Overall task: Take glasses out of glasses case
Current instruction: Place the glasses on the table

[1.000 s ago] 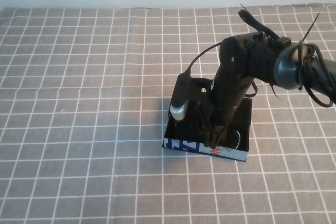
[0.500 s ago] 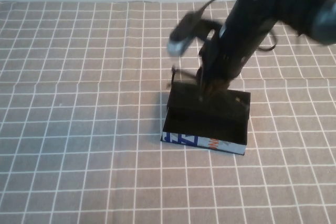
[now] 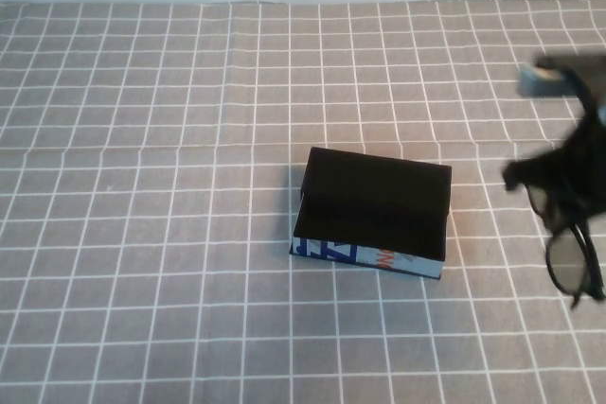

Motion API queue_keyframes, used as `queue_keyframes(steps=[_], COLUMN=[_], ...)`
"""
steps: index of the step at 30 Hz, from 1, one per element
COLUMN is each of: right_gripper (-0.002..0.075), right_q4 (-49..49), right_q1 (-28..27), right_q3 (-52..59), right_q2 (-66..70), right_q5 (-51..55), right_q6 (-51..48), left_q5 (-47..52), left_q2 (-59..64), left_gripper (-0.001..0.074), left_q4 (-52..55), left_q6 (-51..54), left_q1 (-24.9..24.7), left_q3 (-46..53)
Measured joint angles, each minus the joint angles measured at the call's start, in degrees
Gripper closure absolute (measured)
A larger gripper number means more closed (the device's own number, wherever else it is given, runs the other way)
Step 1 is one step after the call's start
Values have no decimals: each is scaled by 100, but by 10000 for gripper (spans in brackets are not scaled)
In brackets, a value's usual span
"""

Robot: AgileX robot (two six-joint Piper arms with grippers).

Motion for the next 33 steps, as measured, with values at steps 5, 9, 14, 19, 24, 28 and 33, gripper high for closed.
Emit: queue_keyframes(steps=[5,9,14,19,24,28,33], right_gripper=[668,668,668,633,428,349,386], right_q4=[92,105,115,127,128,75,52], right_q1=[-474,-497,-497,-511,-515,-515,-515], right_q3=[1384,1690,1690,1678,1678,1599,1474], right_q2=[-68,217,632,915,1086,1086,722], right_q5=[-1230,-1716,-2111,-2200,-2271,-2062,-1847], right_q6=[230,229,-8,-252,-300,-310,-310], left_q5=[0,0,0,0,0,0,0], left_q2=[0,0,0,0,0,0,0], left_gripper=[739,739,739,739,739,739,739], left_q4=[0,0,0,0,0,0,0], left_q6=[0,0,0,0,0,0,0], left_q1=[0,0,0,0,0,0,0], left_q3=[0,0,0,0,0,0,0])
